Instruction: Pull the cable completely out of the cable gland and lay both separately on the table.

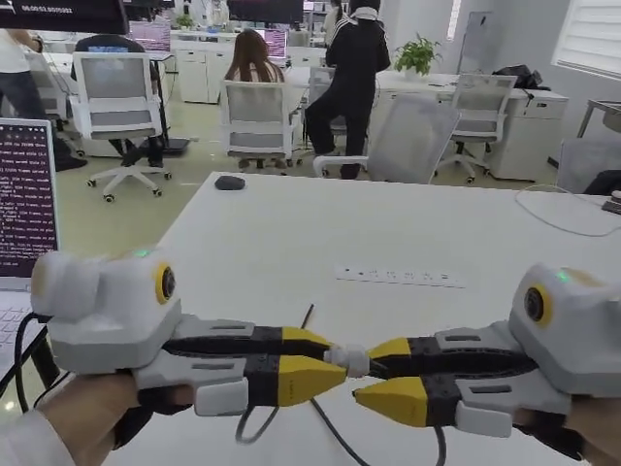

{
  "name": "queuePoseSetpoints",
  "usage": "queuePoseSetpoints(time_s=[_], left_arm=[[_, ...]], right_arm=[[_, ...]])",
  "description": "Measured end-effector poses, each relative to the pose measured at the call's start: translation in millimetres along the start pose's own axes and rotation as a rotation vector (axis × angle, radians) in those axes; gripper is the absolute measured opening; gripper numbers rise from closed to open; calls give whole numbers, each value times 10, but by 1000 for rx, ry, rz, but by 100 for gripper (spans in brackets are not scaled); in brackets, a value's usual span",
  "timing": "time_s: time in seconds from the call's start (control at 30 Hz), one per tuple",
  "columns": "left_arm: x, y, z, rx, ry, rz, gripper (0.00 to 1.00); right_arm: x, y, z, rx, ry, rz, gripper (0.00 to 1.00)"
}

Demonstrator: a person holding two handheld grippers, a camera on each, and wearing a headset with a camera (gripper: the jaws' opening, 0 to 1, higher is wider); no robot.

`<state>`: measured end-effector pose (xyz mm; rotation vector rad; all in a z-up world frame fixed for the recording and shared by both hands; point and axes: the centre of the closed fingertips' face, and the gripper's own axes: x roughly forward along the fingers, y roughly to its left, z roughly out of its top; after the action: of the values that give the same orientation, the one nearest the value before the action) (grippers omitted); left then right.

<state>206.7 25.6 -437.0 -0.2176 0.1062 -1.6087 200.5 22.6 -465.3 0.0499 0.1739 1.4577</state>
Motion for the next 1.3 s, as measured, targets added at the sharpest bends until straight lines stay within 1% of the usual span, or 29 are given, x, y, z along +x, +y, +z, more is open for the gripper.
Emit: queuePoseSetpoints(time_s=[0.03,0.07,0.1,0.17,0.23,0.27,0.3,0.33,0.37,0.4,0.43,0.47,0.5,0.57,0.63,0.67,0.73,0.77,0.83,0.9,0.93,1.0,1.07,1.1,1.2,1.23,1.3], left_arm=[[-14,-18,-2,9,4,-2,16],[-17,-4,-12,27,13,6,16],[-24,0,-35,57,27,12,16],[-19,-16,-59,66,38,6,16],[-11,-17,-91,79,49,9,16],[-1,-20,-105,88,52,9,16],[0,-19,-106,92,48,13,16],[4,-3,-86,97,33,20,16],[5,0,-78,94,29,20,16],[7,15,-76,85,25,26,16],[9,20,-74,90,21,29,17],[14,29,-70,112,12,36,17],[17,25,-69,120,11,34,17],[21,40,-56,107,4,38,17],[39,29,28,76,-48,27,21],[46,38,56,76,-62,29,27],[75,56,53,91,-57,31,32],[97,58,13,87,-34,19,32],[122,40,-51,55,-16,-6,33],[148,33,-91,52,-7,-5,35],[150,33,-100,54,-5,-4,34],[158,19,-116,66,0,-7,29],[165,23,-134,63,10,-8,19],[166,16,-127,68,4,-15,18],[172,20,-123,65,-5,-5,18],[172,22,-123,69,-5,-3,18],[180,18,-140,70,3,-4,17]], right_arm=[[-7,2,1,4,-4,-2,15],[-13,13,14,13,-15,-1,13],[-18,23,23,13,-19,0,13],[-23,27,51,-9,-24,-11,14],[-31,17,74,-46,-26,-19,12],[-37,-13,77,-69,-24,-33,10],[-38,-4,64,-79,-15,-25,8],[-36,-6,46,-74,-7,-26,5],[-37,-4,43,-81,-8,-25,3],[-38,-4,45,-80,-12,-27,2],[-39,-11,45,-76,-15,-32,2],[-44,-19,48,-77,-18,-37,2],[-48,-14,52,-68,-21,-33,2],[-55,-3,58,-67,-25,-27,2],[-50,43,51,-75,-20,-3,1],[-41,60,43,-85,-15,0,1],[-18,84,53,-101,-20,5,1],[-10,87,92,-91,-43,6,1],[-16,78,112,-86,-54,4,1],[-21,73,135,-88,-61,1,1],[-25,76,143,-86,-65,3,1],[-39,81,148,-85,-68,6,1],[-48,82,148,-80,-69,8,1],[-53,74,144,-79,-68,3,1],[-68,71,139,-65,-70,2,2],[-72,66,133,-58,-68,2,2],[-79,70,111,-73,-54,10,2]])
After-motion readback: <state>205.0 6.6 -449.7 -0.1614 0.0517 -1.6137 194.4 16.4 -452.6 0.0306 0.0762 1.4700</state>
